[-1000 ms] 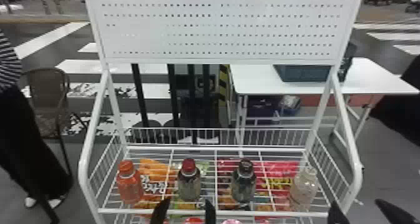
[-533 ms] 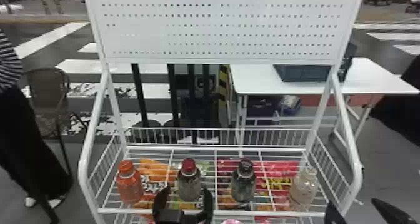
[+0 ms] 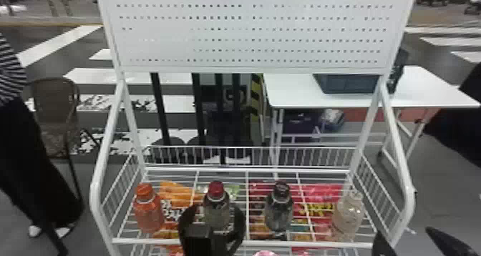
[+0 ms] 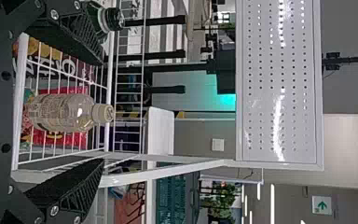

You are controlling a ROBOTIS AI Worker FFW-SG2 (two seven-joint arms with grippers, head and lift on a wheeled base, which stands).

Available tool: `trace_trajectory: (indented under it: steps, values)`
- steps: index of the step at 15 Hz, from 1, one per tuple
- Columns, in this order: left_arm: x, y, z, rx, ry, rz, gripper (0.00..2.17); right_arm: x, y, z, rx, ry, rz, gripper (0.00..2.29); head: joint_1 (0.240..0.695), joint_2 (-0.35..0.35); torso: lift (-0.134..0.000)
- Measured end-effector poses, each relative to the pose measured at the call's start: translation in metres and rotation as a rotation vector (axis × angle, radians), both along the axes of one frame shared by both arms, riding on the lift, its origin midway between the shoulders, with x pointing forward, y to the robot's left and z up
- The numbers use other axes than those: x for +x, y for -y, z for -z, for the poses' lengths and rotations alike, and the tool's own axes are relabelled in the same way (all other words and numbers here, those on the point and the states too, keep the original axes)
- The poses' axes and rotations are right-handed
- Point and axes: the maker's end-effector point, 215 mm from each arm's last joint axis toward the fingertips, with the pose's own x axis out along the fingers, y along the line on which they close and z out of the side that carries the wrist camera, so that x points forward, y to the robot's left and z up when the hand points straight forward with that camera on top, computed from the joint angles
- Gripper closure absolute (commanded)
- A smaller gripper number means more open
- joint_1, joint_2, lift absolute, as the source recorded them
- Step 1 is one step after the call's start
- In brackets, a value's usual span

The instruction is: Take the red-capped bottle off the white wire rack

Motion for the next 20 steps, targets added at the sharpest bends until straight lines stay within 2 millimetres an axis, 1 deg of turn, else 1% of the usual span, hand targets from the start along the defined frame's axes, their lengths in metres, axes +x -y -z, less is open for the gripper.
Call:
trace_trajectory:
  steps: [4,5,6,8,9,10,11,14,16,17,19,20]
  values:
    - [0.016,-0.009,-0.002,0.002,0.02,-0.015,0.04,-0.003,0.0,0.001,0.001,-0.005,-0.002,0.15,0.499,0.0,0.0]
    - [0.02,-0.011,-0.002,0.0,0.021,-0.02,0.09,-0.004,0.0,0.001,0.001,-0.007,-0.001,0.15,0.499,0.0,0.0]
    - [0.023,-0.012,-0.003,-0.006,0.02,-0.018,0.27,-0.005,0.001,0.001,-0.001,-0.007,-0.001,0.15,0.499,0.0,0.0]
    - [0.026,-0.01,-0.004,-0.016,0.019,-0.006,0.77,-0.005,0.002,0.0,-0.002,-0.006,0.001,0.15,0.499,0.0,0.0]
    - [0.027,-0.01,-0.005,-0.018,0.02,-0.002,1.18,-0.005,0.002,-0.001,-0.002,-0.004,0.001,0.15,0.499,0.0,0.0]
    - [0.027,-0.008,-0.006,-0.019,0.021,0.004,1.44,-0.005,0.002,-0.002,-0.002,-0.002,0.001,0.15,0.499,0.0,0.0]
    - [0.028,-0.008,-0.008,-0.021,0.022,0.006,1.53,-0.004,0.001,-0.003,-0.001,0.0,0.001,0.15,0.499,0.0,0.0]
    - [0.025,-0.006,-0.011,-0.02,0.009,0.006,1.53,-0.001,0.0,-0.003,0.002,-0.001,-0.001,0.15,0.499,0.0,0.0]
    - [0.017,-0.002,-0.016,-0.007,-0.026,0.012,1.53,0.002,-0.001,-0.002,0.004,-0.007,-0.002,0.15,0.499,0.0,0.0]
    - [0.011,-0.002,-0.019,0.002,-0.054,0.015,1.53,0.003,-0.001,-0.001,0.004,-0.01,-0.002,0.15,0.499,0.0,0.0]
    - [-0.005,-0.007,-0.034,0.01,-0.084,0.018,1.53,0.005,-0.001,-0.001,0.003,-0.012,-0.003,0.15,0.499,0.0,0.0]
    - [-0.015,-0.013,-0.045,0.017,-0.092,0.019,1.53,0.006,-0.002,-0.001,0.003,-0.011,-0.004,0.15,0.499,0.0,0.0]
